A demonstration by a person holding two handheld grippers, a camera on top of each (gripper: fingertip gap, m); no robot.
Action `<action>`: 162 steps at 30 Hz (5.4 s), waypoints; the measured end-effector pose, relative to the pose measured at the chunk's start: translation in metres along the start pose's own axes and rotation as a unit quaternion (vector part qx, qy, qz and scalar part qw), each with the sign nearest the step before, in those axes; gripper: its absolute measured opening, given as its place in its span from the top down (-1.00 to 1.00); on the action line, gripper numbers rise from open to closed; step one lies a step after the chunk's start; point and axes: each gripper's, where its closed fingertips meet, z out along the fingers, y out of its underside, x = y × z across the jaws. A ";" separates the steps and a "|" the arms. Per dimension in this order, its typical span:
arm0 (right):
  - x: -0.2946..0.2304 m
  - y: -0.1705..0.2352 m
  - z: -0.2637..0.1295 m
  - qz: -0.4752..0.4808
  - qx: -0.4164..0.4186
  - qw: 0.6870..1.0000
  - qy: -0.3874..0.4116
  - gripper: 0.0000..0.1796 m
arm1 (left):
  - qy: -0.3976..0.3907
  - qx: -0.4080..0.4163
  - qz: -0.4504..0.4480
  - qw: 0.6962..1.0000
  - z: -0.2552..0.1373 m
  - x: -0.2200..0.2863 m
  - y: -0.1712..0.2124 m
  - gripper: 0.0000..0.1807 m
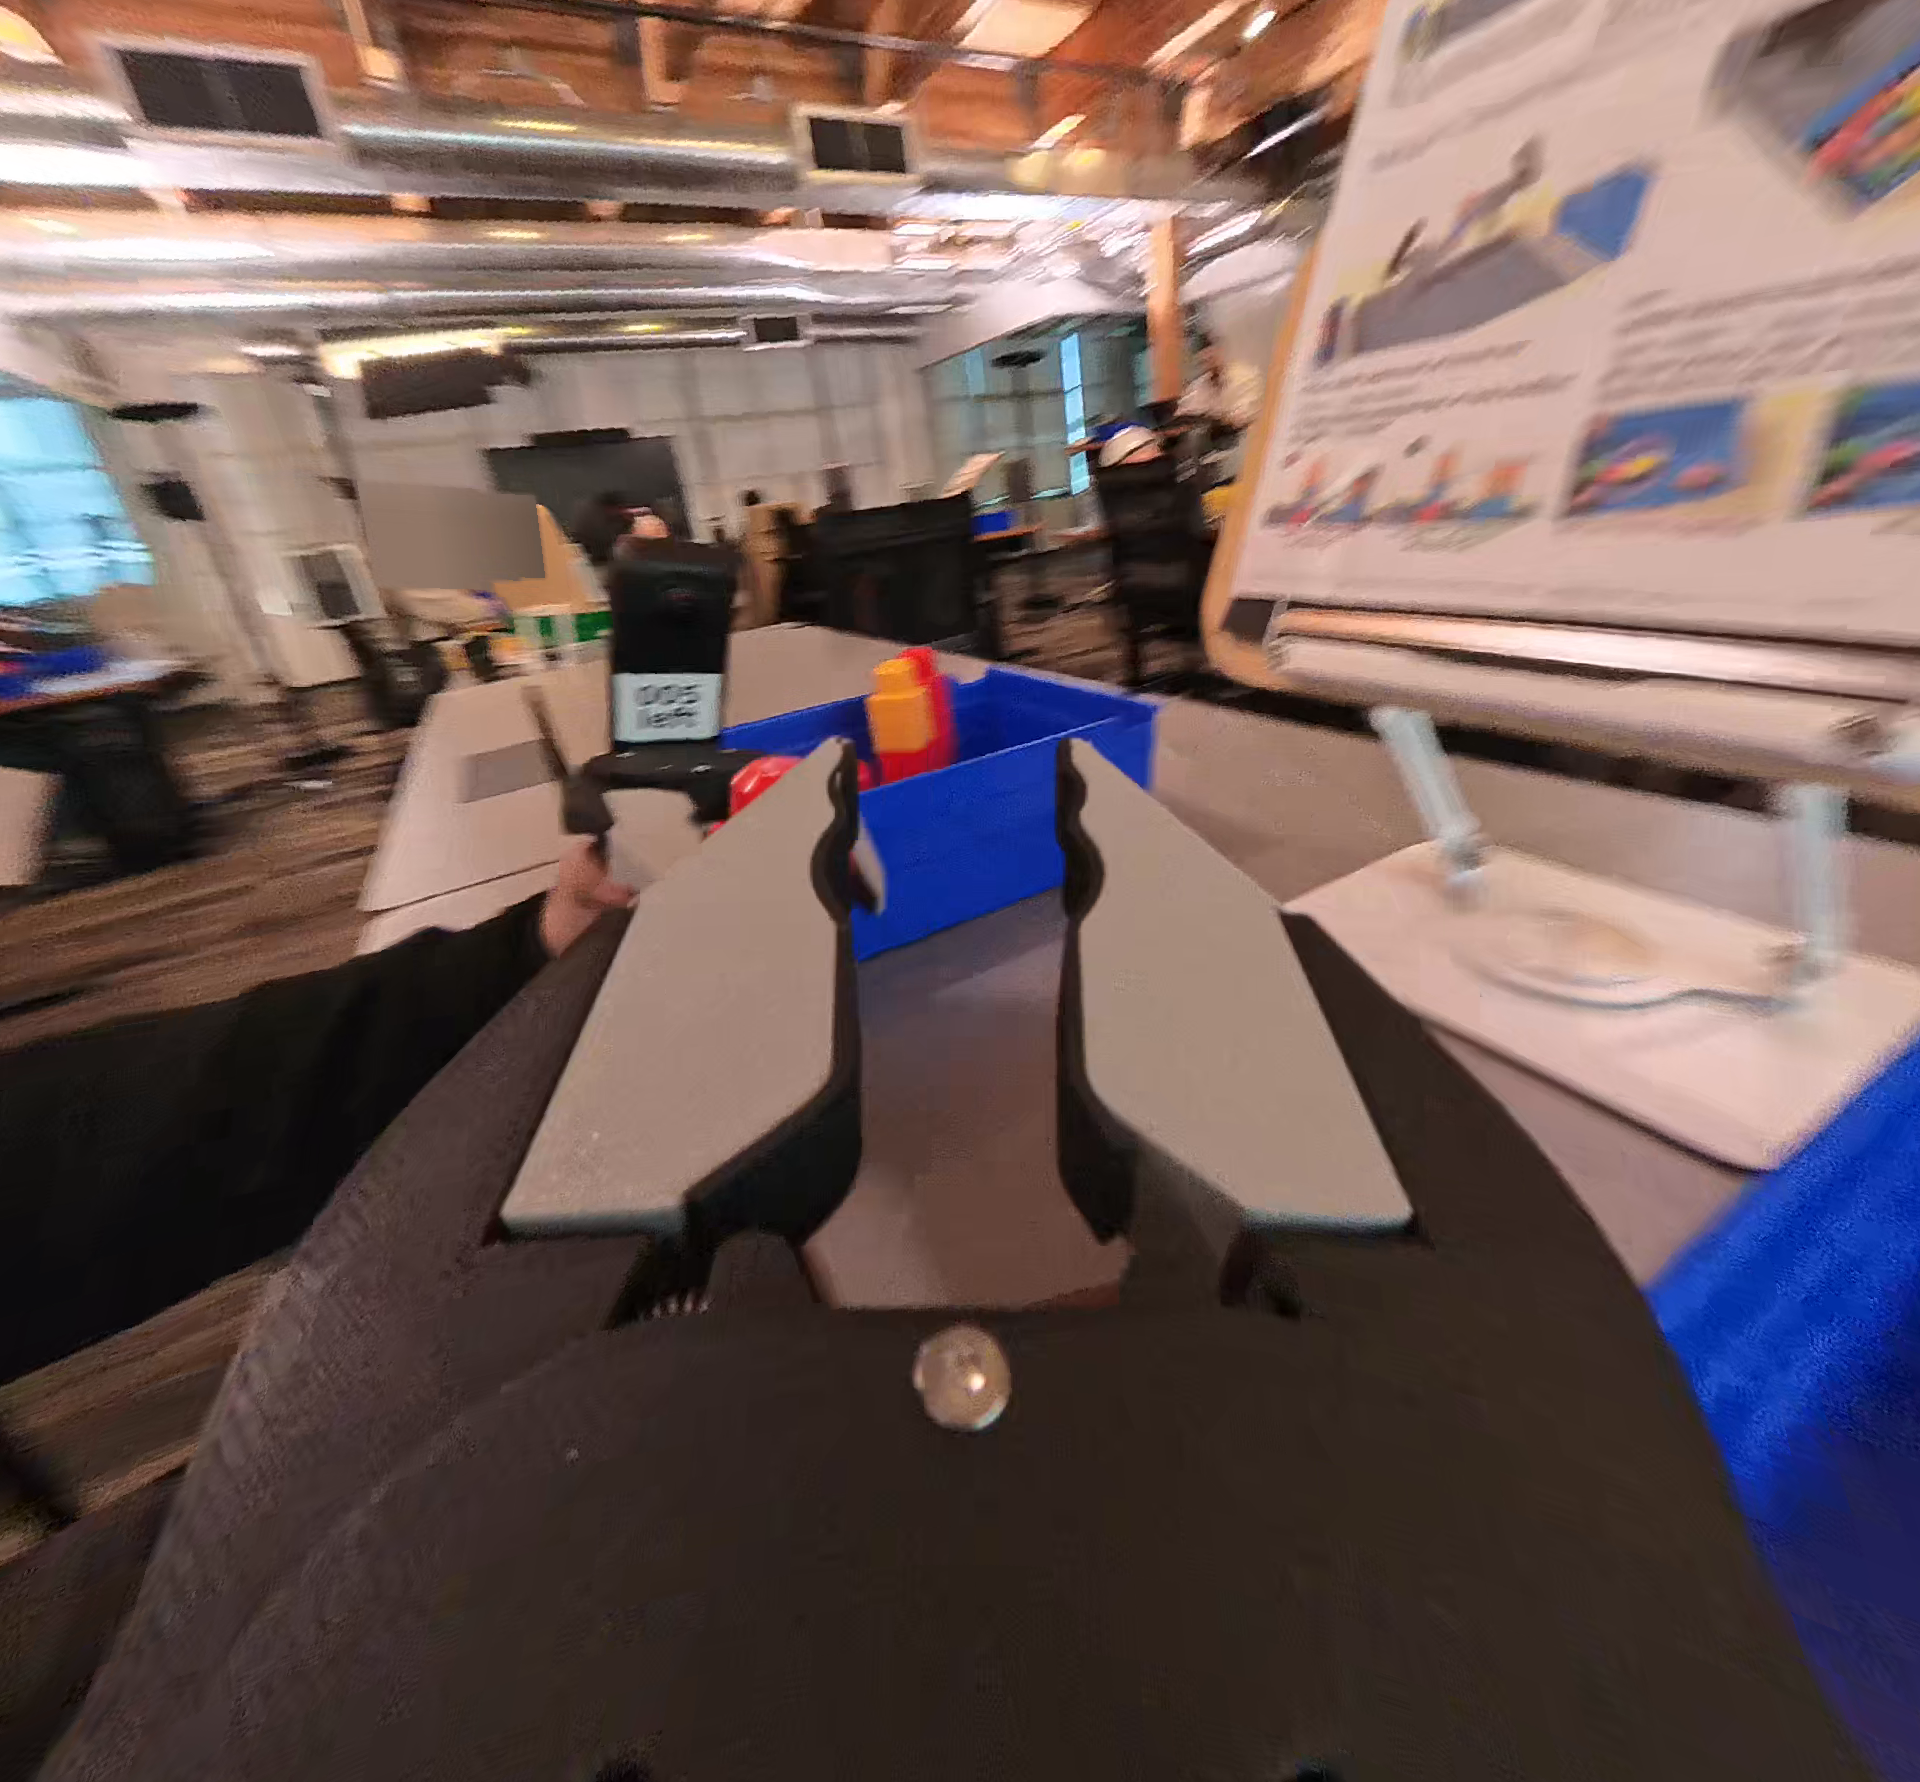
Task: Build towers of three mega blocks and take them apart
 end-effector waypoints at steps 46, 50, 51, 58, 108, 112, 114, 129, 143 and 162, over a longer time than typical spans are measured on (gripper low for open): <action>-0.035 0.028 0.030 0.169 -0.019 0.974 -0.152 0.63 | 0.064 0.065 -0.061 0.994 -0.010 0.010 -0.017 0.61; -0.029 0.021 0.028 0.204 0.010 0.966 -0.158 0.63 | 0.068 0.045 -0.056 0.995 -0.003 0.014 -0.010 0.61; -0.029 0.020 0.028 0.207 0.013 0.965 -0.158 0.63 | 0.065 0.042 -0.054 0.996 0.000 0.013 -0.008 0.61; -0.037 0.018 0.031 0.205 0.021 0.963 -0.175 0.63 | 0.058 0.024 -0.063 0.996 0.012 0.012 0.002 0.58; -0.041 0.018 0.025 0.185 0.005 0.964 -0.188 0.60 | 0.073 -0.027 -0.049 0.996 0.015 0.021 0.015 0.63; -0.043 0.026 0.029 0.171 -0.014 0.969 -0.180 0.63 | 0.077 -0.042 -0.052 0.995 0.018 0.022 0.021 0.63; -0.043 0.026 0.029 0.162 -0.019 0.971 -0.177 0.63 | 0.081 -0.043 -0.054 0.994 0.018 0.023 0.021 0.63; -0.042 0.037 0.037 0.156 -0.036 0.976 -0.151 0.63 | 0.066 -0.003 -0.078 0.995 0.017 0.014 0.011 0.62; -0.043 0.045 0.041 0.151 -0.053 0.977 -0.144 0.63 | 0.057 -0.021 -0.068 0.996 0.022 0.014 0.018 0.62; -0.052 0.049 0.036 0.142 -0.081 0.971 -0.175 0.63 | 0.063 -0.103 -0.044 0.992 0.022 0.021 0.040 0.62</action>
